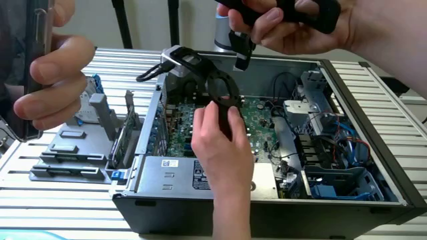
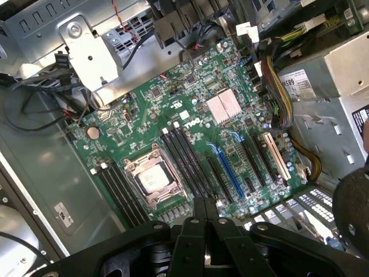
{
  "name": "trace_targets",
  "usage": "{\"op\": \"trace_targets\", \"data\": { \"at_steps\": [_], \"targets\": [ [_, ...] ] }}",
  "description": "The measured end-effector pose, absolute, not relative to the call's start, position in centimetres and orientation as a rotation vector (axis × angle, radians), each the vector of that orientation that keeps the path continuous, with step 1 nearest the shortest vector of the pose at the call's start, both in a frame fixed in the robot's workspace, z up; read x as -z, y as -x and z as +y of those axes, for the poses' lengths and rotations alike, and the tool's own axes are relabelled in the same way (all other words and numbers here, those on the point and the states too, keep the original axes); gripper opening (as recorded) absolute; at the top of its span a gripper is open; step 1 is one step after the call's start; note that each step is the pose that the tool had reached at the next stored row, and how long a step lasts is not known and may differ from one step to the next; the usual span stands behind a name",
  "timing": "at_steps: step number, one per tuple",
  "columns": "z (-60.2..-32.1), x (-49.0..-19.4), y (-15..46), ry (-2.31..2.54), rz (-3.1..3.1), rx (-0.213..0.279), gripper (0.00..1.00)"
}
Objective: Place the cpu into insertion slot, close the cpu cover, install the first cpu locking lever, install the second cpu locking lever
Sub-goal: 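Install the second cpu locking lever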
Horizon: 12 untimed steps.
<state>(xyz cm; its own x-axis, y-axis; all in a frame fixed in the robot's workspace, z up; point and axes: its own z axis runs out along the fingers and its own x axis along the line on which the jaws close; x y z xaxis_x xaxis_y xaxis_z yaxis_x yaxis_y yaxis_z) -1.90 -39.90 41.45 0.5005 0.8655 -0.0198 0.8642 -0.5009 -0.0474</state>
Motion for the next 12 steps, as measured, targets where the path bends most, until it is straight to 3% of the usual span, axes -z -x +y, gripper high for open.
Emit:
{"op": "trace_targets", "data": {
  "at_steps": [12],
  "targets": [
    [-39.9, -41.45, 1.71, 2.707, -1.531, -0.063, 0.11]
  ]
}}
